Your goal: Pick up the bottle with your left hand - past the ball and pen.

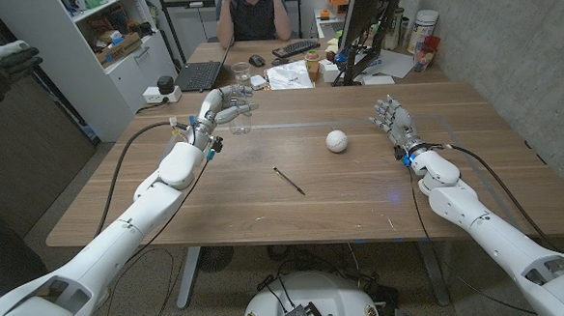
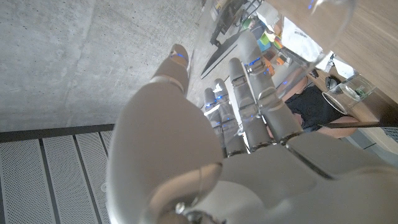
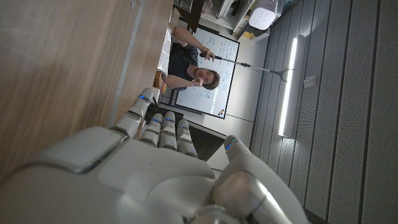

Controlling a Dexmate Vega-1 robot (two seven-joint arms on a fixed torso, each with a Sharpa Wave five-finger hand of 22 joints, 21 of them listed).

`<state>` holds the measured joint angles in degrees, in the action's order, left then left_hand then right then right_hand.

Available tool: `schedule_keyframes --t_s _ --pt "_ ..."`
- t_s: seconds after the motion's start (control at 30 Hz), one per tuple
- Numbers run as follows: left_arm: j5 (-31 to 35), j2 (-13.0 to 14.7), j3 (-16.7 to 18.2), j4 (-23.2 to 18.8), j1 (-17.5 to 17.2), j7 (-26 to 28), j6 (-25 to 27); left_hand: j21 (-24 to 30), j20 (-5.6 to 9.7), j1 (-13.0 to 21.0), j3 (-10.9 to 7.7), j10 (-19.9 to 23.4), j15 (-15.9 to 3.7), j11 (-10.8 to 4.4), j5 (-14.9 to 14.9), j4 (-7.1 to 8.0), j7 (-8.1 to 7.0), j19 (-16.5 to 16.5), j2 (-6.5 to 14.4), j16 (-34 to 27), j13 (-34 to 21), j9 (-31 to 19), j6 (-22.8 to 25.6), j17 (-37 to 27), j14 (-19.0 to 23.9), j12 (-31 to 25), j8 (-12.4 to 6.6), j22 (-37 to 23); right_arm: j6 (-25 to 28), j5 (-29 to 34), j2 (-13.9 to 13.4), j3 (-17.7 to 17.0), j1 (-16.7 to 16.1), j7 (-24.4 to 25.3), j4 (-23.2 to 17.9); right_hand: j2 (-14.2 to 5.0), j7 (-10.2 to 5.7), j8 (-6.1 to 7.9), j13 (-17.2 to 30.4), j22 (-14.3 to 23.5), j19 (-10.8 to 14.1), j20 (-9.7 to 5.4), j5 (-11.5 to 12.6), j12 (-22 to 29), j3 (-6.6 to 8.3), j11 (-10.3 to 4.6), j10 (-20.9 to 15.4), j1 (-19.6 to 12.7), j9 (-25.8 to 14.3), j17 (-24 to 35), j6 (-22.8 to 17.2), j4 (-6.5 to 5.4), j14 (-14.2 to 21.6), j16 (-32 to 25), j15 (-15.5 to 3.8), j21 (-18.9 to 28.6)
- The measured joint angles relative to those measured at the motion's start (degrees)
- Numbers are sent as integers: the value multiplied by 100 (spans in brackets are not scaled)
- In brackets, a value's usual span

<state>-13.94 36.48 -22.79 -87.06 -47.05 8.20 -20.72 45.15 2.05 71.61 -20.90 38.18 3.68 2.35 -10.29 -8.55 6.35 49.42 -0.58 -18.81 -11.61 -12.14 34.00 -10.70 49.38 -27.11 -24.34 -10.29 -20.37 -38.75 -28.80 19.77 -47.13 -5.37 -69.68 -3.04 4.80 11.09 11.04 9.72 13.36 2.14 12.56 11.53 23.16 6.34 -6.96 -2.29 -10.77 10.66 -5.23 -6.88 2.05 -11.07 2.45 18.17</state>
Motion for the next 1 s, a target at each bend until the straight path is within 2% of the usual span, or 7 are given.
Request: schedule_keyframes --t_s 1.0 --pt "109 -140 181 -464 172 204 32 89 -11 0 -22 156 43 46 0 -22 -1 13 0 88 1 -27 227 32 105 44 0 21 -98 -85 6 -38 62 -204 216 0 0 0 0 0 0 0 0 0 0 0 0 0 0 0 0 0 0 0 0 -44"
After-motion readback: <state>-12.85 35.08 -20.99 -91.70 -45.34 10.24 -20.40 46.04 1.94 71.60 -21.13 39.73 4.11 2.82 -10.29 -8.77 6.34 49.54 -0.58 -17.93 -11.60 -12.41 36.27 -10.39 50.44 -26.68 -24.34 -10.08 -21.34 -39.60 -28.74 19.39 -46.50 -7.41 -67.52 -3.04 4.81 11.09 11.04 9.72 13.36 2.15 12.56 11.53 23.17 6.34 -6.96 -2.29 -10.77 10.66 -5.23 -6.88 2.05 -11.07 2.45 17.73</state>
